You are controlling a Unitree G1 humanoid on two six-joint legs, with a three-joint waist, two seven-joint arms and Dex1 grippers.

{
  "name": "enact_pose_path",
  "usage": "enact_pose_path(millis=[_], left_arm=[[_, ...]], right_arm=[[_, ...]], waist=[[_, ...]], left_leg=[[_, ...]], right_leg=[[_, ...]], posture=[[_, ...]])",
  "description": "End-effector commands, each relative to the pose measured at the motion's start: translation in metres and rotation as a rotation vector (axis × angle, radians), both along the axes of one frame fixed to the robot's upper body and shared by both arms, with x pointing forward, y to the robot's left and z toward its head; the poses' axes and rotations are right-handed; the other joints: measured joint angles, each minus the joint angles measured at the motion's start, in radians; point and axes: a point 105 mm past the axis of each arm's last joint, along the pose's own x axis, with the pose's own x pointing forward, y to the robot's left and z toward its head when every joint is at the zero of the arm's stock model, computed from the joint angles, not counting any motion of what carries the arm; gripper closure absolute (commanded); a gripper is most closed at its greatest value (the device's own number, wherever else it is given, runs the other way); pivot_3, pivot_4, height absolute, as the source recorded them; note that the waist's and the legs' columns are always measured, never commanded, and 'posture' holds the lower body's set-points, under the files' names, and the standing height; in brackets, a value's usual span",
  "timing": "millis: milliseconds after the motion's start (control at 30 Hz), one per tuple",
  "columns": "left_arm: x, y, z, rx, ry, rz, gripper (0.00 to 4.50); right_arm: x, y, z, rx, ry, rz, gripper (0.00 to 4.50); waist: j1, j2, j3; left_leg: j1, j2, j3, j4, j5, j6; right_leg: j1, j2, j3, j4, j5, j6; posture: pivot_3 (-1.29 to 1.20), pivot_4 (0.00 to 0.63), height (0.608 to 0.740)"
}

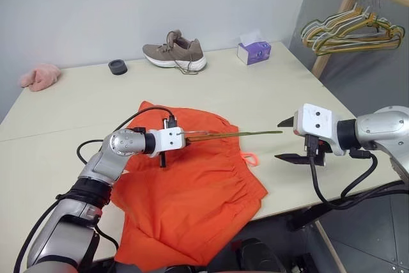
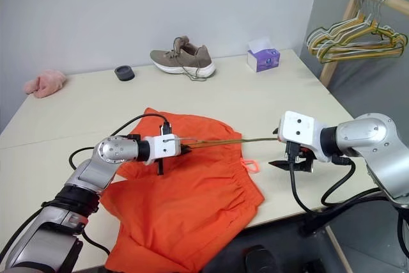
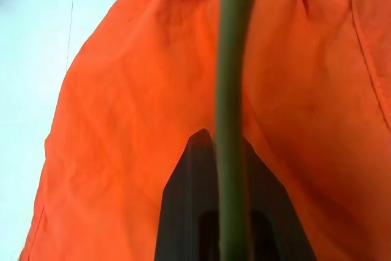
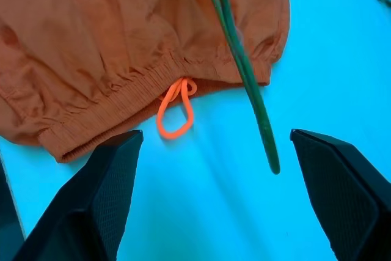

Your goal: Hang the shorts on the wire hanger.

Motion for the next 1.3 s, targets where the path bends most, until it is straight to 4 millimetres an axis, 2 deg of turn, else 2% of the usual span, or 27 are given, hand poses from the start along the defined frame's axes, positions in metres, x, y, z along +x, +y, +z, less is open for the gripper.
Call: enact_pose_path(millis=[33,167,400,500,800,1067,1167,1300], left_arm=[[0.000,-0.001,0.019,-0.042,-0.040,0.012,4.50],[-0.003,-0.003,0.017,-0.008,-0.044,0.005,4.50],[-0.007,-0.002,0.016,0.010,-0.034,0.014,4.50],[-0.008,-0.001,0.016,0.024,-0.035,0.019,4.50],[-0.009,0.003,0.015,0.054,-0.052,0.041,4.50],[-0.008,-0.002,0.017,0.030,-0.071,0.042,4.50],[-0.012,-0.006,0.021,-0.055,-0.020,0.046,4.50],[-0.012,-0.007,0.027,-0.125,0.007,0.072,3.53]], right_arm=[[0.005,0.007,0.005,-0.002,-0.052,0.014,0.38],[0.030,0.017,-0.015,-0.111,-0.122,0.037,0.38],[0.051,0.026,-0.033,-0.207,-0.126,0.104,0.38],[0.055,0.028,-0.034,-0.227,-0.132,0.123,1.28],[0.053,0.036,-0.030,-0.197,-0.133,0.139,4.47],[0.054,0.037,-0.032,-0.199,-0.130,0.136,4.47],[0.053,0.035,-0.033,-0.203,-0.128,0.136,4.47],[0.055,0.034,-0.033,-0.196,-0.134,0.123,4.50]], waist=[[0.000,0.000,0.000],[-0.003,0.000,0.000],[-0.002,0.000,0.000],[-0.002,0.000,0.000],[0.000,0.000,0.000],[0.000,0.000,0.000],[0.000,0.000,0.000],[0.000,0.000,0.000]], left_leg=[[0.000,0.000,0.000,0.000,0.000,0.000],[0.001,0.000,0.001,0.000,0.000,0.000],[0.000,0.000,0.000,0.000,0.000,0.000],[0.000,0.000,0.000,0.000,0.000,0.000],[0.000,0.000,-0.001,0.002,0.000,0.000],[0.000,0.000,-0.001,0.003,0.000,0.000],[0.000,0.000,-0.001,0.004,0.000,0.000],[-0.001,0.000,-0.002,0.009,0.000,0.000]], right_leg=[[0.000,0.000,0.000,0.000,0.000,0.000],[0.000,0.000,0.001,0.000,0.000,0.000],[0.000,0.000,0.000,0.000,0.000,0.000],[0.000,-0.001,0.001,0.000,0.000,0.000],[0.000,-0.001,0.000,0.001,0.000,0.000],[0.000,-0.001,0.000,0.002,0.000,0.000],[0.000,-0.001,0.000,0.003,0.000,0.000],[0.000,-0.001,0.000,0.007,0.000,0.000]], posture=[[-0.24,0.068,0.740],[-0.24,0.065,0.740],[-0.22,0.058,0.740],[-0.22,0.055,0.740],[-0.21,0.050,0.740],[-0.21,0.045,0.740],[-0.21,0.044,0.740],[-0.22,0.040,0.740]])
